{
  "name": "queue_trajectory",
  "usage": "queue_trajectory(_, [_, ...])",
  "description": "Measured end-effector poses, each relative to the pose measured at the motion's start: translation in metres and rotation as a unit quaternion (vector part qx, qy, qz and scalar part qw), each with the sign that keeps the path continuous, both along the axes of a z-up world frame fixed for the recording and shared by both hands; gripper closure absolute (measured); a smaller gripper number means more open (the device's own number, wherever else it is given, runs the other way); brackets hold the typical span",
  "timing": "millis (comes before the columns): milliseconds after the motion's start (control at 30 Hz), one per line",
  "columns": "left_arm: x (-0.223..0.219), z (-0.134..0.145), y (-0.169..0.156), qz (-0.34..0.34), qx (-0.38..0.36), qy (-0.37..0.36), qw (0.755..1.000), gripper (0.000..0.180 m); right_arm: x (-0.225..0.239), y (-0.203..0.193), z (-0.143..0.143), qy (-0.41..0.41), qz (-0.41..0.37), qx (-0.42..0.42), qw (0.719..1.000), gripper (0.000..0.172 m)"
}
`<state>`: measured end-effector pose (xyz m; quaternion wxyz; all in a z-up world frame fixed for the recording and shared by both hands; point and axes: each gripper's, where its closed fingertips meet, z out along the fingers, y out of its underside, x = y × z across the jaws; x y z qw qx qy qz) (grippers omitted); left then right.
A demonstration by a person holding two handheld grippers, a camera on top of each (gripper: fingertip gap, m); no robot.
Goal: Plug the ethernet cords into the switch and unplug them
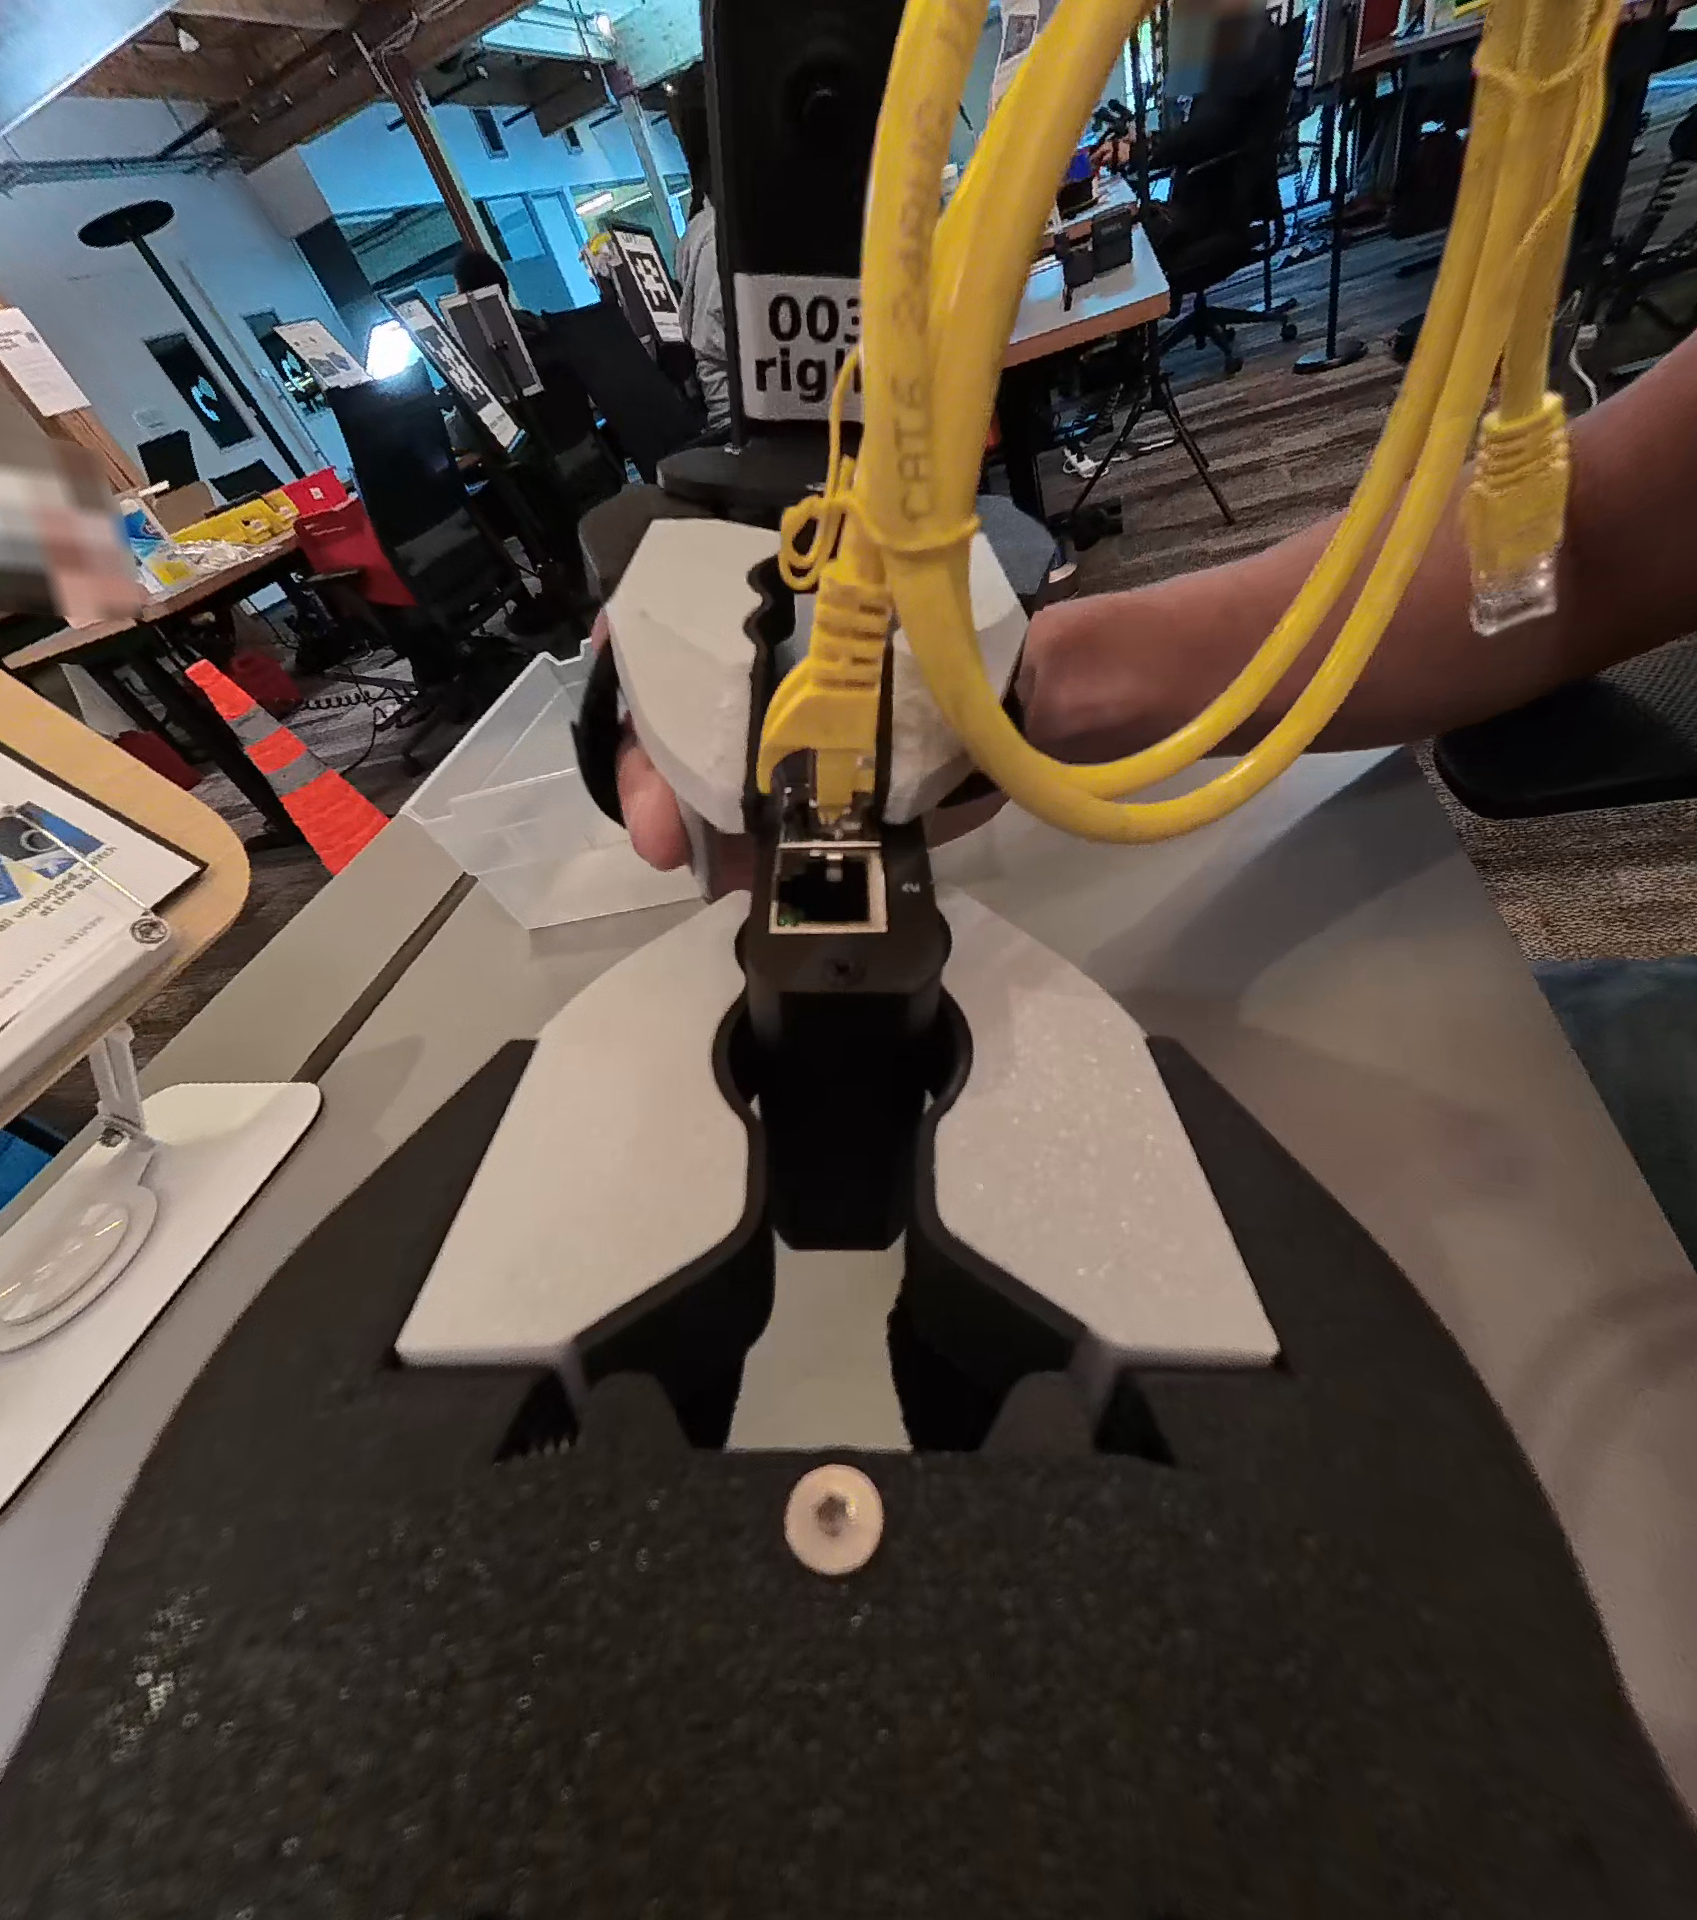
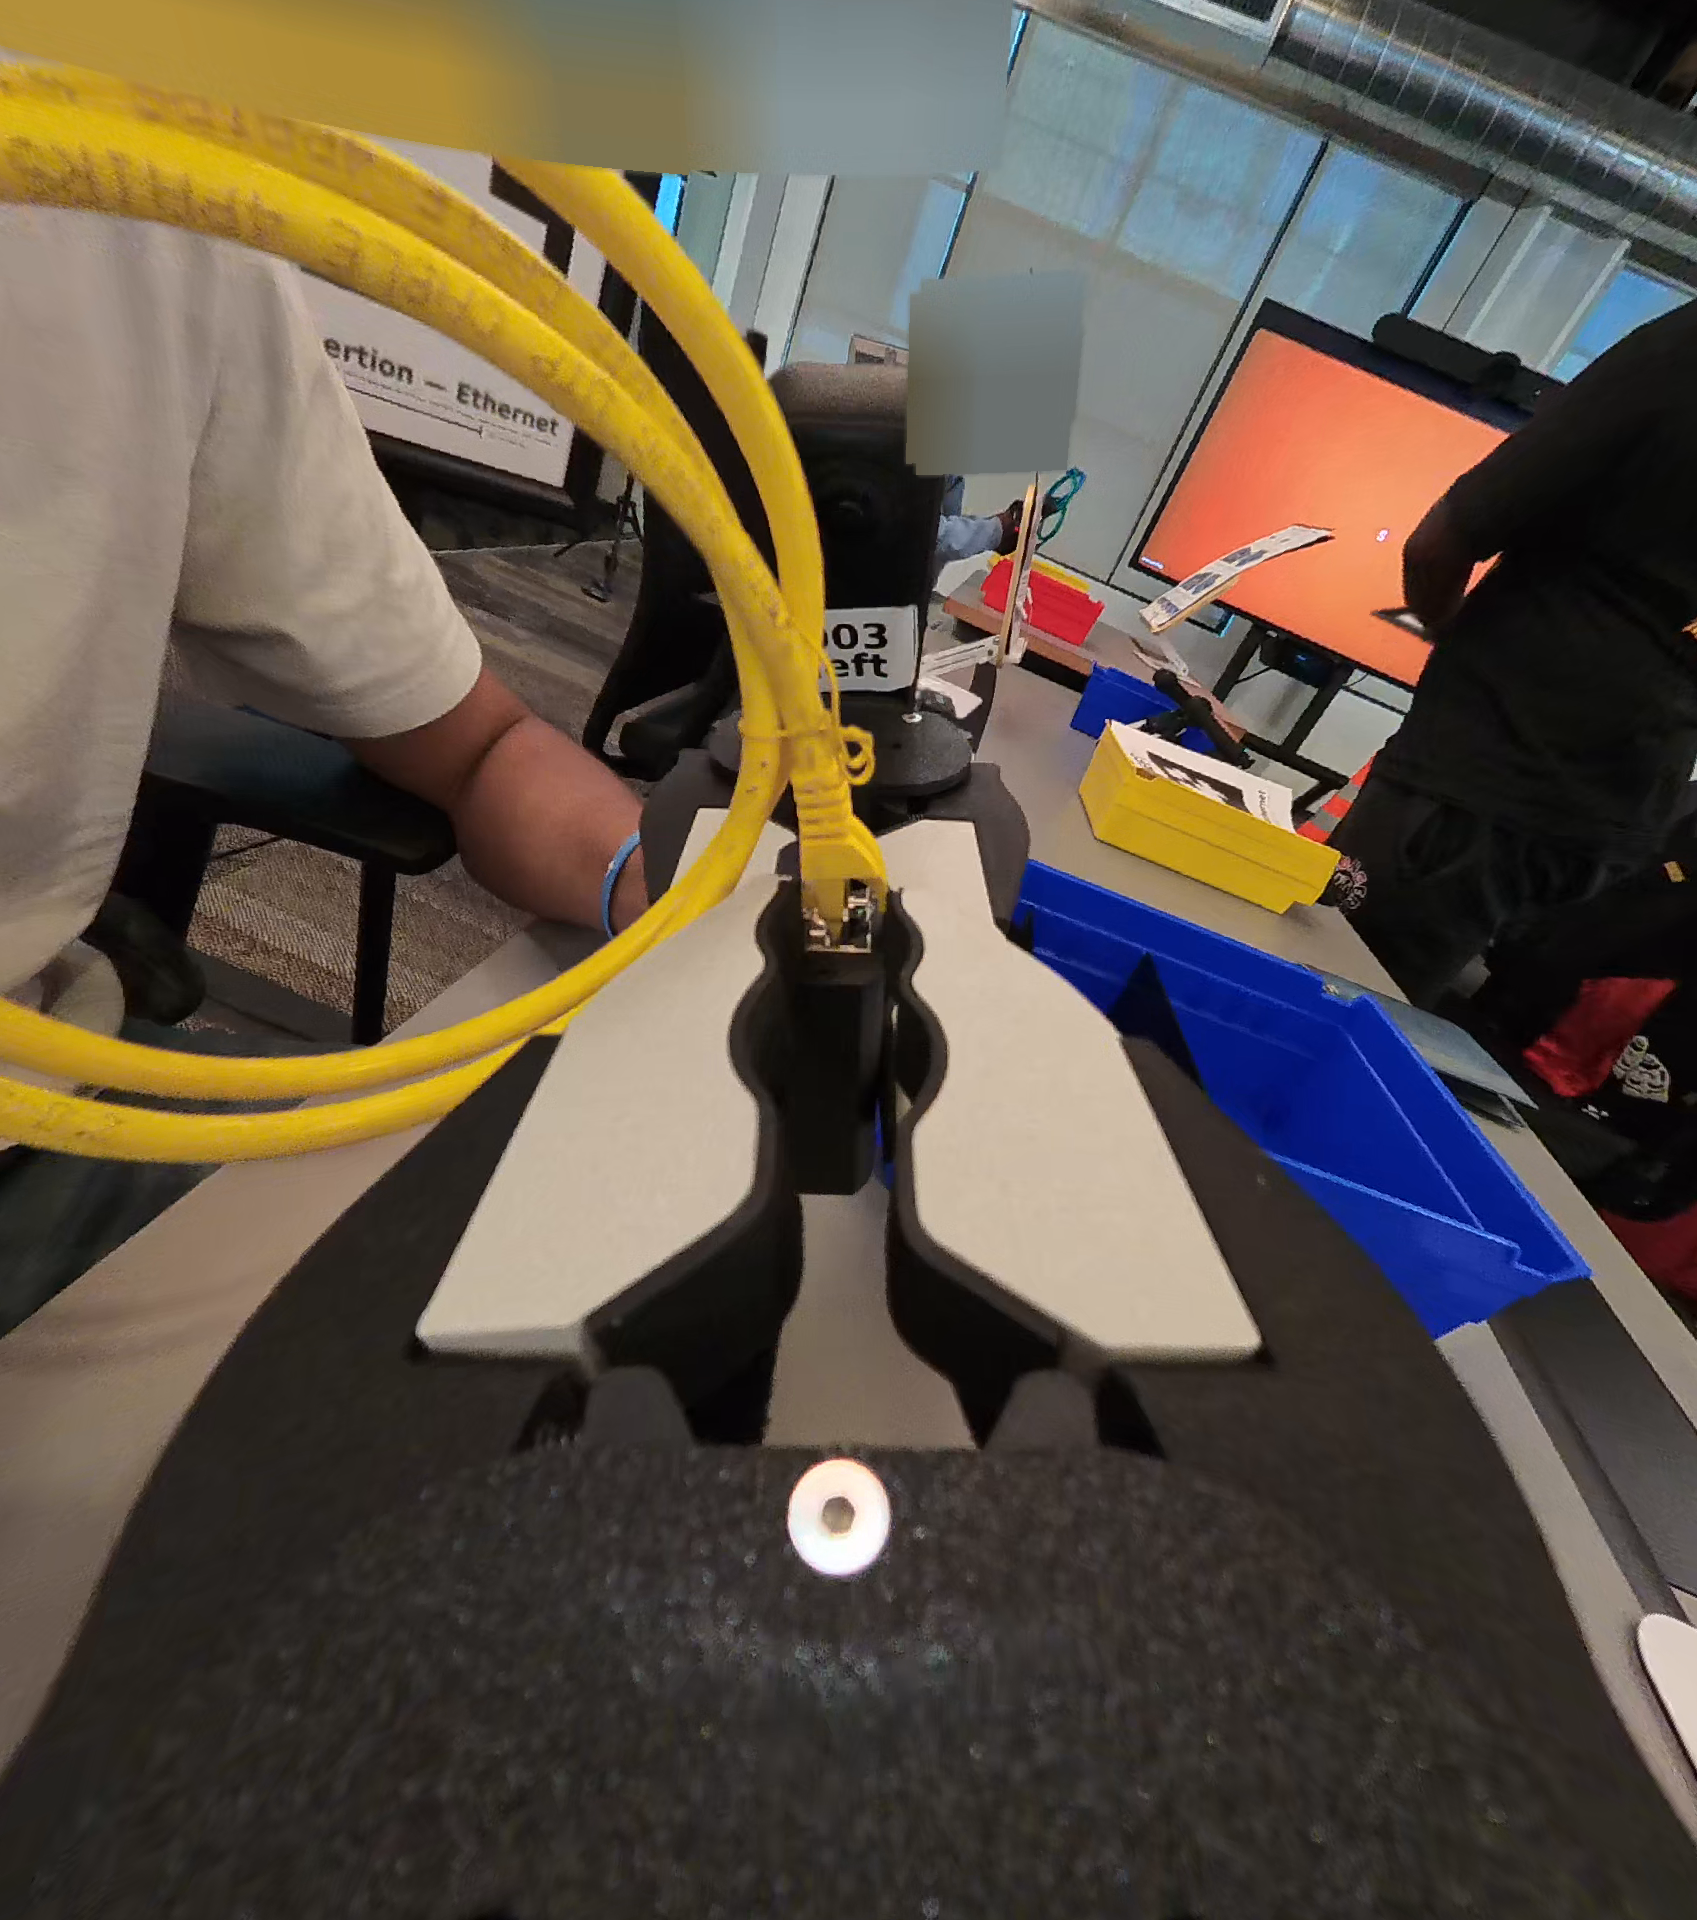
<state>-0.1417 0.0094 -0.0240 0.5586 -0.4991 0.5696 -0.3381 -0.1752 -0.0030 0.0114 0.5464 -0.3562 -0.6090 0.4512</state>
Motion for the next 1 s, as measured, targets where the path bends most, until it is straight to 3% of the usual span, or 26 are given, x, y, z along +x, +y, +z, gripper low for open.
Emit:
queue_trajectory(300, [0.003, -0.004, -0.003, -0.027, -0.043, -0.003, 0.999, 0.155, 0.001, 0.002, -0.005, -0.026, -0.008, 0.006, 1.0, 0.16])
queue_trajectory(700, [0.003, -0.008, 0.003, -0.014, -0.042, 0.01, 0.999, 0.155, 0.002, 0.007, -0.008, -0.03, -0.01, -0.023, 0.999, 0.159])
queue_trajectory(833, [-0.002, -0.011, 0.016, 0.033, 0.022, 0.03, 0.999, 0.155, 0.003, 0.016, -0.013, -0.062, -0.021, -0.046, 0.997, 0.157])
queue_trajectory(900, [-0.007, -0.011, 0.024, 0.066, 0.076, 0.043, 0.994, 0.155, 0.011, 0.03, -0.013, -0.062, -0.078, -0.023, 0.995, 0.139])
queue_trajectory(1000, [-0.019, -0.012, 0.046, 0.157, 0.173, 0.092, 0.968, 0.155, 0.038, 0.053, -0.009, -0.099, -0.135, -0.054, 0.984, 0.144])
